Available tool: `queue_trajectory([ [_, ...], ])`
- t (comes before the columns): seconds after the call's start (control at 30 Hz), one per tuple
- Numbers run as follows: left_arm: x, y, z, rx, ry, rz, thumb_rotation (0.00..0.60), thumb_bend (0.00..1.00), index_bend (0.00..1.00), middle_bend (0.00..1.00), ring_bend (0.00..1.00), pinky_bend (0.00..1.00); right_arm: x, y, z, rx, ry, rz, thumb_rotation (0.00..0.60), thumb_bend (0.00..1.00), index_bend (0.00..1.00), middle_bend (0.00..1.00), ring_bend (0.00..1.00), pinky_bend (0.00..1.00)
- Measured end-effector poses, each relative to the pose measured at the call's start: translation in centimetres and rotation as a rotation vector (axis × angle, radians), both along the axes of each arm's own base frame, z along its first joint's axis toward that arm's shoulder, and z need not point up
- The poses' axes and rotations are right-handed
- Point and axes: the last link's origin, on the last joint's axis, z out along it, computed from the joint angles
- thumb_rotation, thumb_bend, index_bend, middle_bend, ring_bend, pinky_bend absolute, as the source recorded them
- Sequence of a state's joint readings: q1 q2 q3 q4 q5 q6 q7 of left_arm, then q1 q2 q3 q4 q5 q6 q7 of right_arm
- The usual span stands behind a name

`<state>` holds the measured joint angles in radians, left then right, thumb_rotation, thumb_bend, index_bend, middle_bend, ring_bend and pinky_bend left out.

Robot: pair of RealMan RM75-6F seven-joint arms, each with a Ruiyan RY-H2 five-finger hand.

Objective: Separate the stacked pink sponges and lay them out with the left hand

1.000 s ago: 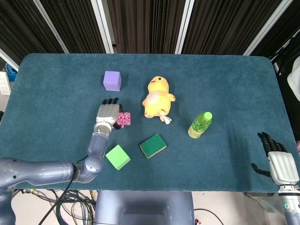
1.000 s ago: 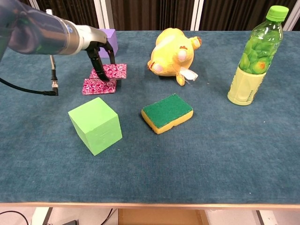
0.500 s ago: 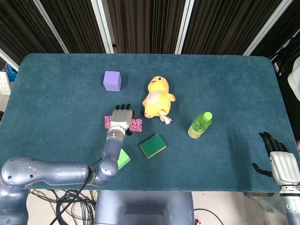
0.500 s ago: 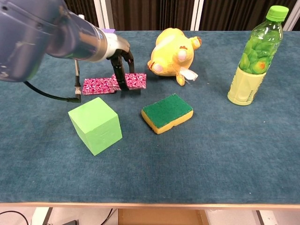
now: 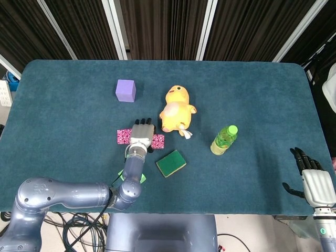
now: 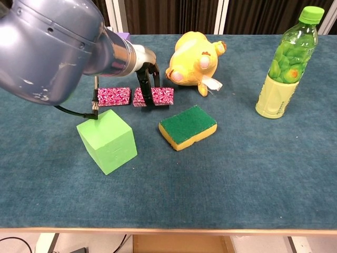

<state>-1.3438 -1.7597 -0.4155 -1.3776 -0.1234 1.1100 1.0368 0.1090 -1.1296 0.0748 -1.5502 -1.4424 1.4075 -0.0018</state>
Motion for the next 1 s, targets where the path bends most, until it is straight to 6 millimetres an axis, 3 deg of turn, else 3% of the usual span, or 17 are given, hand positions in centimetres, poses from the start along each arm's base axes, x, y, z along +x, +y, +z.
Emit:
queue_trajectory([
  [0.47,0.1,0.0,-0.8,-0.003,0.014,-0.003,0.600,0.26,0.47,0.12,0.00,0.00,0.0,0.0,0.1,-0.003,-0.001,0.000,0.600,0.19,0.00,0.06,0.16,0.22],
  [0.67,0.1,0.0,-1.1,-0.011,0.028,-0.005,0.600,0.20,0.37,0.11,0.00,0.00,0.0,0.0,0.1,-0.006,0.000,0.001,0.600,0.19,0.00,0.06,0.16,0.22],
  [1.0,-0.2,0.0,-1.1,-0.029,0.051,-0.007,0.600,0.18,0.29,0.10,0.00,0.00,0.0,0.0,0.1,-0.008,0.001,0.003,0.600,0.19,0.00,0.08,0.16,0.22],
])
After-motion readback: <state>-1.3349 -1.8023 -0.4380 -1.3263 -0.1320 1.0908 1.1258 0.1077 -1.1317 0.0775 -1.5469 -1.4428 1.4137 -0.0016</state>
